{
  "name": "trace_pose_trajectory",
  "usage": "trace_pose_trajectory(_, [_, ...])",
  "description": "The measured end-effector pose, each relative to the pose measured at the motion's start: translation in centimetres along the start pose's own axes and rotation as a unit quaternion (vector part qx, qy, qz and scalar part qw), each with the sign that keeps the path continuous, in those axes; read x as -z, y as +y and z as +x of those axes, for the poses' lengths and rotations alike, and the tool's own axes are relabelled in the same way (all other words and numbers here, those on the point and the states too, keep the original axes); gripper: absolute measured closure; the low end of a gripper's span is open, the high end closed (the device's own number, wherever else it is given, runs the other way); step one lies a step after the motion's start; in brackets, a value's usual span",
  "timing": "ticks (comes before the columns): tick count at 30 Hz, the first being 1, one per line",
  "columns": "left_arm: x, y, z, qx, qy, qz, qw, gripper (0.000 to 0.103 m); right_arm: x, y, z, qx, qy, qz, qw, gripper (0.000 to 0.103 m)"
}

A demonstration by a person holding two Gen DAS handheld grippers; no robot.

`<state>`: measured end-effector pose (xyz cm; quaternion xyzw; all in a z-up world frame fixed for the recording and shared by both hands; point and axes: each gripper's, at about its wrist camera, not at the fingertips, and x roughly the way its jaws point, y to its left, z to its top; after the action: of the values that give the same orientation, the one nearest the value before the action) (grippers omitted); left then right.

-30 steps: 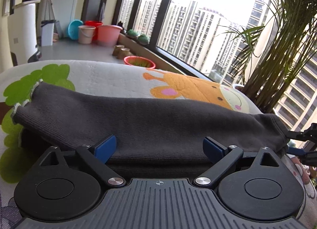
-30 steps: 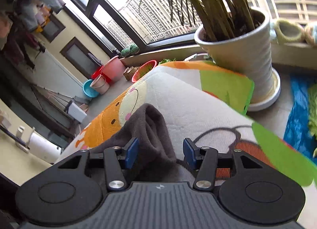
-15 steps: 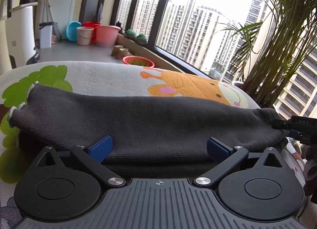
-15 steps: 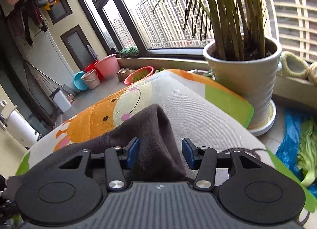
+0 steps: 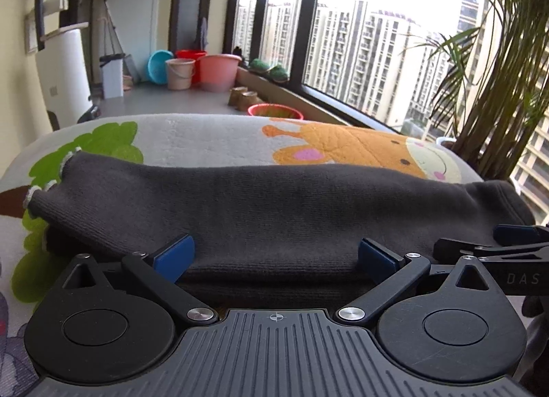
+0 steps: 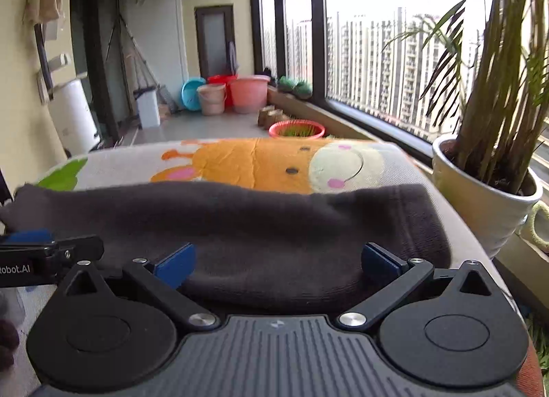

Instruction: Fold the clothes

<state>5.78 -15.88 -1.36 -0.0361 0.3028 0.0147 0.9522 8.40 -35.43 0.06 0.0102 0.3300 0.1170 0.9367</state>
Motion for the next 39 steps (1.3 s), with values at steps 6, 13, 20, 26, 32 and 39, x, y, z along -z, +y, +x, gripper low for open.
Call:
trace_pose_trajectory(6, [-0.1,-0.7,0.4,-0.019,0.008,0.026,0.9995,0.0,0.2,0.3,0.2,-0.008,0.009,-0.013,1.0,0.0])
trace_pose_trajectory(13, [0.0,-0.6,0.6,-0.021,0.009,0.029,0.9993,0.0,0.6,0.2,0.0,-0.005,0.005,-0.015,1.0,0.0])
trace_pose_trajectory(20, [0.1,-0.9,0.4,-0.022,0.009,0.031,0.9992,0.0,1.8,1.1,-1.3,0.014,-0.021,-0.025,0.999,0.0])
trace_pose_trajectory(26, [0.4,-0.5,0.5,-0.022,0.008,0.031,0.9992,0.0,1.8,0.7,-1.3,0.004,-0.017,-0.015,1.0,0.0])
trace_pose_trajectory(32, [0.6,-0.1,0.3,-0.022,0.008,0.031,0.9992,0.0,1.7,1.1,-1.1,0.012,-0.017,-0.024,1.0,0.0])
trace_pose_trajectory(39, [0.6,-0.3,-0.1,-0.023,0.009,0.033,0.9991,0.0,1.7,1.0,-1.1,0.008,-0.017,-0.02,1.0,0.0])
